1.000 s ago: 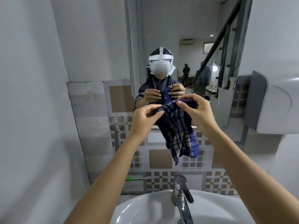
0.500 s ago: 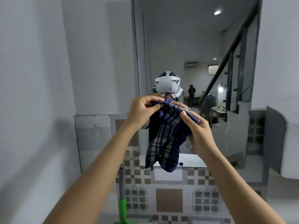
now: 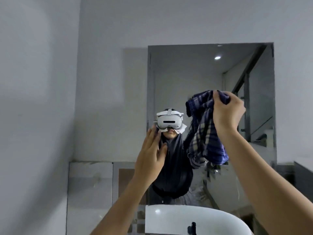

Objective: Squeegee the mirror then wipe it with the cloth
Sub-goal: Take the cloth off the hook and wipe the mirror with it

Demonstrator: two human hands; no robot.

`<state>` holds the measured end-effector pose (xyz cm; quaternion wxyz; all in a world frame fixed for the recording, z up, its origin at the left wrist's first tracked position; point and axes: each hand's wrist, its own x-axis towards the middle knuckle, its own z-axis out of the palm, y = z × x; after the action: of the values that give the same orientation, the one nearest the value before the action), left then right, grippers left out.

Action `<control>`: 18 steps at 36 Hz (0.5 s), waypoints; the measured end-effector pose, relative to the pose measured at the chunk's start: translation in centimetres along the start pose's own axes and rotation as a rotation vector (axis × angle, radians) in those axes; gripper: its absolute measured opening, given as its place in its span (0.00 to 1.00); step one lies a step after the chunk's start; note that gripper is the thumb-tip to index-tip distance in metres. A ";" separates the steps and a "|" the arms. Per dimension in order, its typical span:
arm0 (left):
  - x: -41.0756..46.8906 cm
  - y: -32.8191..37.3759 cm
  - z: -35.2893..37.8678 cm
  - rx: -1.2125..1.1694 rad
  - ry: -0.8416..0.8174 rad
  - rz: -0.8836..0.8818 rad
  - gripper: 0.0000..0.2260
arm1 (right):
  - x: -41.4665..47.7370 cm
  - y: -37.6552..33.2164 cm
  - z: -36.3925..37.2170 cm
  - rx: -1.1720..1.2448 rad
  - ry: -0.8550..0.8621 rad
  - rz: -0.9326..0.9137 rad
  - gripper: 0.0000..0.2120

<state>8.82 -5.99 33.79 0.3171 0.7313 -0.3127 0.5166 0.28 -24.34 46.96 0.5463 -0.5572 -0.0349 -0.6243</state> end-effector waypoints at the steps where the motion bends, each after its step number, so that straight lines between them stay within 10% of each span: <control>1: -0.2 0.1 0.2 0.006 -0.007 0.009 0.25 | 0.3 -0.2 0.5 -0.031 0.012 -0.045 0.11; 18: -0.3 -1.9 0.6 0.139 0.008 0.126 0.24 | 1.4 0.4 9.6 -0.218 0.096 -0.560 0.18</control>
<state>10.52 -5.27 33.06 0.2336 0.7282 -0.3203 0.5591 7.18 -19.13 51.41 0.2909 -0.5513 -0.0938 -0.7763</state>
